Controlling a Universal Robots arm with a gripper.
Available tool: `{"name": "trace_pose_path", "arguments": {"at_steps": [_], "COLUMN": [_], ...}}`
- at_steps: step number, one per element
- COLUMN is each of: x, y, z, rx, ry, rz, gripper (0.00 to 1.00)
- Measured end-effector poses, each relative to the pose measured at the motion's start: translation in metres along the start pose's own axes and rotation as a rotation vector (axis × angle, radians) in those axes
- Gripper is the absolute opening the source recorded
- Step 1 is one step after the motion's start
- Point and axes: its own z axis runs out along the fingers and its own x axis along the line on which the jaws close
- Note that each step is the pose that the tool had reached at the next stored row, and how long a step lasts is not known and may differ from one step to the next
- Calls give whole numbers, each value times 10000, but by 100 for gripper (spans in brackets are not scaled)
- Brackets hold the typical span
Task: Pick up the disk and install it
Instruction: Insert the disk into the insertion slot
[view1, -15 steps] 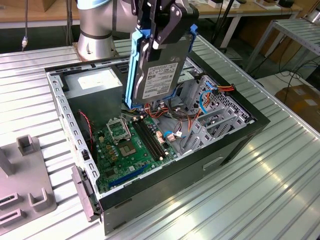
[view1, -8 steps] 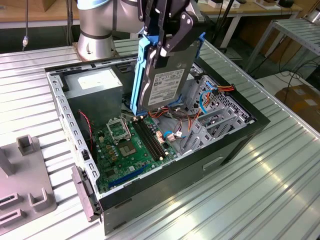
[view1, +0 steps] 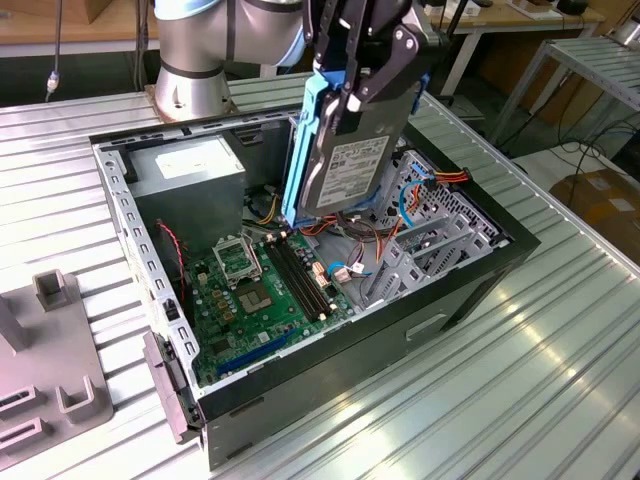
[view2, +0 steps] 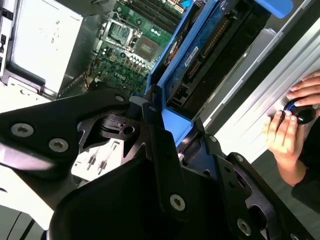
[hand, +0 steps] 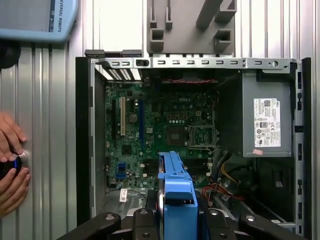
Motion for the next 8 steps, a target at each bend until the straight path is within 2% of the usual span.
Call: {"name": "trace_pose_path", "arguments": {"at_steps": [1, 4, 6, 8], "x": [-1, -1, 9, 44], "y": [-46, -132, -168, -176], "z": [0, 1, 2, 4], "rx": [0, -1, -1, -1], "ry": [2, 4, 5, 4], "rz": [1, 0, 0, 0], "gripper": [37, 37, 37, 37]}}
